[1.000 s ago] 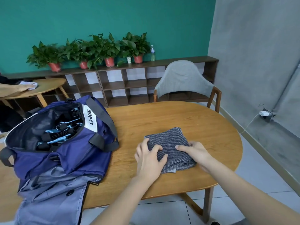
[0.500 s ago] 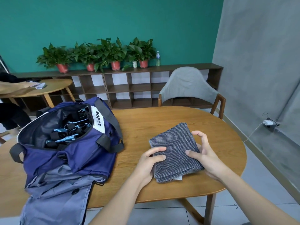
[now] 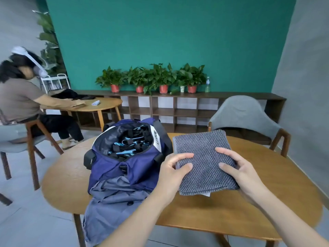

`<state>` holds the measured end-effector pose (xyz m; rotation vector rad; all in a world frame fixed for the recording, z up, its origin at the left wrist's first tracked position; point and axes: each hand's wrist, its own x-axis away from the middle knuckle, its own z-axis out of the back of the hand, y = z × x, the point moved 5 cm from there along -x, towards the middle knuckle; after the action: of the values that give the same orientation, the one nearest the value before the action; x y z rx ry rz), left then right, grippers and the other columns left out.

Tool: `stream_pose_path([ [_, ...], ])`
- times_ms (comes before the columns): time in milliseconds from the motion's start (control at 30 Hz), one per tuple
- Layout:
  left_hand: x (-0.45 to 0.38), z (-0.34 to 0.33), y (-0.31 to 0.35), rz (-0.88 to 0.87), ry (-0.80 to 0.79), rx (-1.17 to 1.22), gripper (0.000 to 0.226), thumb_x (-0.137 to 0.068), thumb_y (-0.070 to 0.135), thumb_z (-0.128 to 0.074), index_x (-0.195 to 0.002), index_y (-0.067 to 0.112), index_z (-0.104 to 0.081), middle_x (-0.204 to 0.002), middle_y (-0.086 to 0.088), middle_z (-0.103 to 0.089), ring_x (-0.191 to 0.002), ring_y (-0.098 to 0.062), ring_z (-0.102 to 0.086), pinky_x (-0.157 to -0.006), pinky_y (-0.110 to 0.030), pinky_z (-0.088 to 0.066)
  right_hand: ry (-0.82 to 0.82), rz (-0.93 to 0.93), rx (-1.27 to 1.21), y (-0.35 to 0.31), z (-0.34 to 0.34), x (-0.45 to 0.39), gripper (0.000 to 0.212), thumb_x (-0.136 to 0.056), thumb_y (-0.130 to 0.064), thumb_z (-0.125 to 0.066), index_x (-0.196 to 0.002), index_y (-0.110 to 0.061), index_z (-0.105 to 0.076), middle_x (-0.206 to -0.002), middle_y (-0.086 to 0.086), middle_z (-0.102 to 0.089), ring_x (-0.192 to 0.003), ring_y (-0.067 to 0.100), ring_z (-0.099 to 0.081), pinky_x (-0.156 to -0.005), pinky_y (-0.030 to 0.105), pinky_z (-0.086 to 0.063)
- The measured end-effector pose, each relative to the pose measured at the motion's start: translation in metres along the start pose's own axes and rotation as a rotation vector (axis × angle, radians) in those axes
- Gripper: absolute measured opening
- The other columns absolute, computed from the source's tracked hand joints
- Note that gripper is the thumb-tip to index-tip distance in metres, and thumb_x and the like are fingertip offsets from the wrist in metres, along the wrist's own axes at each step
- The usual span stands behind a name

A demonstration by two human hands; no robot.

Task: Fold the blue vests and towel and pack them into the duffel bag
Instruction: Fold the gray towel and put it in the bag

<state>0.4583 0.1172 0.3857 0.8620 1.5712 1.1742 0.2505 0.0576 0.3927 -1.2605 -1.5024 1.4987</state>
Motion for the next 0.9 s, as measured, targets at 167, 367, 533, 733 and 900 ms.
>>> stream_pose_path([
  [167,-0.008,0.082,0.055,-0.237,0.106,-0.301,0.033,-0.098,0.012,-0.064,-0.106,0.042,-0.075,-0.132,0.017,-0.050,-0.121,0.009,-0.050,-0.098,-0.012,-0.044,-0.146,0.118,0.003,-0.023,-0.093,-0.022,0.041,-0.088,-0.008,-0.069,-0.120,-0.033,-0.072,-0.131,-0.004,-0.067,-0.117,0.019,-0.066,-0.095,0.039,-0.055],
  [367,-0.050,0.182,0.081,-0.326,0.270,-0.669,0.032,-0.099,0.004,-0.057,-0.116,0.026,-0.074,-0.128,0.008,-0.052,-0.109,0.006,-0.052,-0.091,0.004,-0.030,-0.240,0.271,0.282,-0.029,-0.208,-0.075,0.042,-0.096,-0.014,-0.067,-0.132,-0.034,-0.061,-0.138,-0.012,-0.059,-0.126,0.005,-0.056,-0.107,0.029,-0.046],
  [533,-0.107,0.229,0.056,-0.211,0.254,-0.854,0.033,-0.100,0.003,-0.054,-0.122,0.018,-0.072,-0.141,-0.007,-0.049,-0.127,-0.019,-0.053,-0.103,-0.007,-0.029,-0.171,0.233,0.412,0.004,-0.278,-0.135,0.043,-0.097,-0.016,-0.063,-0.136,-0.031,-0.059,-0.137,-0.003,-0.057,-0.116,0.009,-0.058,-0.106,0.035,-0.047],
  [733,-0.158,0.237,0.021,-0.060,0.132,-0.839,0.032,-0.100,-0.001,-0.053,-0.124,0.011,-0.071,-0.136,-0.007,-0.048,-0.129,-0.023,-0.051,-0.098,-0.008,-0.028,-0.083,0.034,0.484,0.035,-0.285,-0.176,0.041,-0.095,-0.007,-0.061,-0.132,-0.025,-0.061,-0.107,0.006,-0.070,-0.080,0.016,-0.062,-0.077,0.031,-0.051],
  [900,-0.173,0.244,-0.016,0.014,0.019,-0.964,0.033,-0.098,-0.002,-0.051,-0.118,0.015,-0.073,-0.137,-0.010,-0.049,-0.128,-0.027,-0.049,-0.106,-0.021,-0.030,-0.165,-0.136,0.682,0.055,-0.272,-0.195,0.031,-0.092,-0.013,-0.066,-0.120,-0.024,-0.063,-0.115,0.005,-0.065,-0.101,0.021,-0.062,-0.093,0.037,-0.051],
])
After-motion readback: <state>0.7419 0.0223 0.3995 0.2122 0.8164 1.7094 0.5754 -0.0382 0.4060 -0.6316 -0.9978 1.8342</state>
